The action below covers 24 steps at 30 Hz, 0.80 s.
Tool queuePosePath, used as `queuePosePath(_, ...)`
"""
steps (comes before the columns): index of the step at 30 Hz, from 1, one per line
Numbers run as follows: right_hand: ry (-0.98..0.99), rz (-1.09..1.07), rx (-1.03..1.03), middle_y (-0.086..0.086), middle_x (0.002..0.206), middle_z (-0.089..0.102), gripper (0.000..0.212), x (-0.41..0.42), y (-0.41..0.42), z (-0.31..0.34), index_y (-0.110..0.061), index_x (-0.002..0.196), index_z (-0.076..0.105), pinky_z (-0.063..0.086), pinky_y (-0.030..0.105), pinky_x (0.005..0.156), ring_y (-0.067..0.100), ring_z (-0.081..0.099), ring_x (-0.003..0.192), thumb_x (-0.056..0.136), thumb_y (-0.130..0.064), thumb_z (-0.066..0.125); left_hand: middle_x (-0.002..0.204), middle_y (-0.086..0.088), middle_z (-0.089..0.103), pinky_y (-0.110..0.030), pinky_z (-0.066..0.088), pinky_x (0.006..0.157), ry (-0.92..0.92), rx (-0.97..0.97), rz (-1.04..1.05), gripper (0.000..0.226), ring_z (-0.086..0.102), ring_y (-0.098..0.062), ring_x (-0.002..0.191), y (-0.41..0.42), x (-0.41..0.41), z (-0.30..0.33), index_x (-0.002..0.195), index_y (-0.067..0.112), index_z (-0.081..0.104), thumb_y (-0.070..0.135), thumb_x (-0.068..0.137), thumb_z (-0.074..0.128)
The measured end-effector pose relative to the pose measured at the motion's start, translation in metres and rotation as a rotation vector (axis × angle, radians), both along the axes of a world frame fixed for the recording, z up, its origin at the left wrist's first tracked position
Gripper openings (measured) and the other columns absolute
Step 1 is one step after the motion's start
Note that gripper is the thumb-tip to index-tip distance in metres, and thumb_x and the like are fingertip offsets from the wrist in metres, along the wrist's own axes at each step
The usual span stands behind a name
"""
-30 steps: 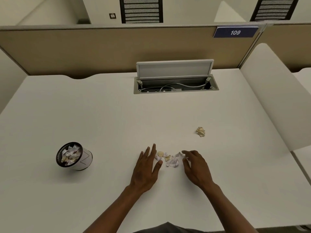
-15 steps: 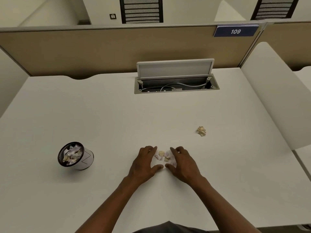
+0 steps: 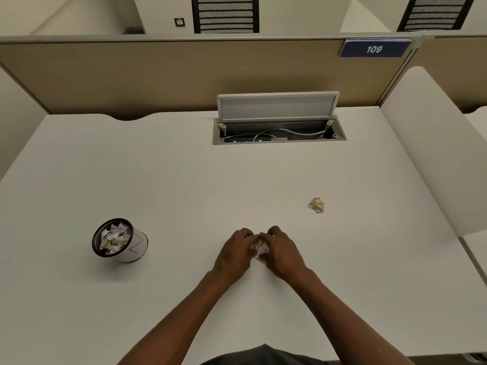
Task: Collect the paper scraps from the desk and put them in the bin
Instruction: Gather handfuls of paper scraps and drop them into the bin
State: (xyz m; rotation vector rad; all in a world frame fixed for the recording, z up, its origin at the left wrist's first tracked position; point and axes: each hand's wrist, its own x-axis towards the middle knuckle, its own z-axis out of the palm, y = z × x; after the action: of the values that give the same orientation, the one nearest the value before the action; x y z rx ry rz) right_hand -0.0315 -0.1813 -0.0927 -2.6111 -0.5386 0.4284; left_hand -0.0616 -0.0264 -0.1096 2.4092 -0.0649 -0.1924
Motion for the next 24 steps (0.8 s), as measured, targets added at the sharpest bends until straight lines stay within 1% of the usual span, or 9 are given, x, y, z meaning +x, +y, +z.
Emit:
queuePosePath(4, -0.022, -0.017, 0.020, 0.003, 0.096, 0.060, 0.014, -0.002, 0.003, -0.002, -0.017, 0.099, 0.073, 0.044, 0.026, 0.064, 0.022, 0.061, 0.082, 0.090, -0.026, 0.067, 0.096, 0.000, 0.067, -0.035, 0.052, 0.075, -0.036, -0.084, 0.092, 0.013, 0.061, -0.015, 0.087, -0.004, -0.005, -0.004, 0.096, 0.014, 0.075, 0.011, 0.089, 0.065)
queuePosePath(7, -0.002, -0.067, 0.052, 0.003, 0.095, 0.065, 0.015, -0.003, 0.004, 0.000, -0.016, 0.095, 0.076, 0.046, 0.028, 0.066, 0.022, 0.064, 0.082, 0.090, -0.025, 0.066, 0.088, -0.002, 0.071, -0.038, 0.053, 0.072, -0.051, -0.134, 0.135, 0.010, 0.064, -0.017, 0.081, -0.004, -0.009, -0.004, 0.090, 0.012, 0.077, 0.009, 0.086, 0.068)
queuePosePath(11, 0.070, -0.168, 0.152, 0.003, 0.093, 0.074, 0.017, -0.002, 0.004, 0.003, -0.015, 0.094, 0.079, 0.050, 0.027, 0.071, 0.019, 0.067, 0.083, 0.085, -0.028, 0.074, 0.089, 0.001, 0.076, -0.022, 0.055, 0.075, 0.011, -0.240, 0.294, 0.018, 0.067, -0.008, 0.081, -0.002, -0.015, -0.002, 0.091, 0.015, 0.079, 0.001, 0.081, 0.073)
queuePosePath(13, 0.140, -0.179, 0.192, 0.001, 0.091, 0.077, 0.018, -0.003, 0.003, 0.004, -0.015, 0.094, 0.080, 0.050, 0.021, 0.071, 0.014, 0.069, 0.082, 0.084, -0.030, 0.077, 0.090, 0.005, 0.077, -0.011, 0.052, 0.072, 0.085, -0.283, 0.358, 0.016, 0.067, -0.002, 0.080, 0.002, -0.017, 0.002, 0.092, 0.018, 0.080, 0.007, 0.081, 0.078)
queuePosePath(14, 0.170, -0.181, 0.212, 0.000, 0.088, 0.078, 0.018, -0.004, 0.003, 0.005, -0.016, 0.093, 0.081, 0.051, 0.020, 0.070, 0.012, 0.070, 0.080, 0.083, -0.031, 0.078, 0.090, 0.008, 0.077, -0.008, 0.051, 0.071, 0.117, -0.305, 0.377, 0.015, 0.067, 0.000, 0.080, 0.005, -0.018, 0.004, 0.092, 0.021, 0.081, 0.011, 0.080, 0.080)
queuePosePath(17, 0.255, -0.237, 0.315, -0.003, 0.077, 0.077, 0.014, -0.006, 0.006, 0.012, -0.019, 0.087, 0.080, 0.055, 0.022, 0.060, 0.010, 0.072, 0.068, 0.078, -0.030, 0.084, 0.089, 0.014, 0.077, -0.009, 0.051, 0.070, 0.159, -0.373, 0.412, 0.015, 0.068, 0.005, 0.082, 0.019, -0.023, 0.015, 0.091, 0.027, 0.081, 0.019, 0.079, 0.083)
queuePosePath(19, 0.300, -0.253, 0.384, -0.004, 0.069, 0.076, 0.013, -0.006, 0.012, 0.019, -0.020, 0.084, 0.079, 0.051, 0.017, 0.053, 0.007, 0.073, 0.062, 0.076, -0.027, 0.085, 0.090, 0.014, 0.077, -0.010, 0.052, 0.072, 0.137, -0.394, 0.417, 0.014, 0.069, 0.004, 0.084, 0.028, -0.026, 0.026, 0.092, 0.027, 0.081, 0.020, 0.080, 0.083)
queuePosePath(21, 0.327, -0.242, 0.441, -0.005, 0.067, 0.076, 0.014, -0.004, 0.024, 0.030, -0.019, 0.084, 0.079, 0.047, 0.013, 0.051, 0.007, 0.073, 0.061, 0.075, -0.028, 0.086, 0.090, 0.013, 0.078, -0.012, 0.054, 0.075, 0.088, -0.415, 0.424, 0.012, 0.070, 0.002, 0.085, 0.041, -0.029, 0.038, 0.092, 0.026, 0.082, 0.020, 0.081, 0.081)
queuePosePath(24, 0.331, -0.199, 0.501, -0.004, 0.070, 0.077, 0.017, 0.001, 0.047, 0.050, -0.020, 0.082, 0.078, 0.045, 0.011, 0.050, 0.008, 0.073, 0.063, 0.074, -0.031, 0.086, 0.087, 0.015, 0.078, -0.011, 0.052, 0.074, 0.021, -0.471, 0.461, 0.011, 0.070, 0.004, 0.086, 0.063, -0.033, 0.056, 0.090, 0.028, 0.082, 0.019, 0.083, 0.079)
